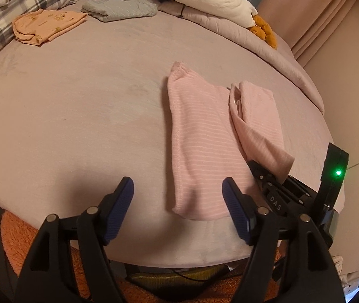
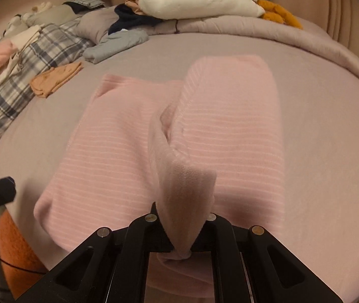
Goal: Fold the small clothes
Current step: 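Grasp the sweater's side with the right tool and fold it over the body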
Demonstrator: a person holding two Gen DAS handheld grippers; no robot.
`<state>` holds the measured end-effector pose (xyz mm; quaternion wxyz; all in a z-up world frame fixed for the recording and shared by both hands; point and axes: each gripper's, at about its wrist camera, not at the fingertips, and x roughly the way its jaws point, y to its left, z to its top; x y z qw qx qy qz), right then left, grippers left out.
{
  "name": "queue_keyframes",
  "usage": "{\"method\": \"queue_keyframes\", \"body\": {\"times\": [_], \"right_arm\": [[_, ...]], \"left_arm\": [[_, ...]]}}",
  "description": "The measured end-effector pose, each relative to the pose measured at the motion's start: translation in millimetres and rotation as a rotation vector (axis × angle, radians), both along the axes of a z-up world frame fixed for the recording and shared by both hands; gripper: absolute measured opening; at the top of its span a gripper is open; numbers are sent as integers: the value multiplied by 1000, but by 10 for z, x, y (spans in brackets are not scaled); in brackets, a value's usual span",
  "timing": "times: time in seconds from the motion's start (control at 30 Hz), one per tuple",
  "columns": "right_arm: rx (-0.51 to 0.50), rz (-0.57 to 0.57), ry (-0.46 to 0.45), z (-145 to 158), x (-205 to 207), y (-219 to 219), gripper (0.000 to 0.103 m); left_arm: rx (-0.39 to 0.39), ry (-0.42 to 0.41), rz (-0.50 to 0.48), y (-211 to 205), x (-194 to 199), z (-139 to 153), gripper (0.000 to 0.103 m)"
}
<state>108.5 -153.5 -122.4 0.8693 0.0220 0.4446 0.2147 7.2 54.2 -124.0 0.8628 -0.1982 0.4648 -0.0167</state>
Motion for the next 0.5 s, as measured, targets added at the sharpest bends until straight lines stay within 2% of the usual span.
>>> {"method": "queue_keyframes", "body": {"times": [0.1, 0.33, 0.5], "right_arm": [[29, -1, 10, 48, 10, -73, 8], [10, 16, 7, -53, 4, 20, 8], [16, 43, 17, 74, -49, -36, 11]], "left_arm": [[0, -7, 9, 37, -17, 21, 73], [3, -30, 21, 76, -28, 96, 76], [11, -54, 19, 75, -23, 186, 81]]}}
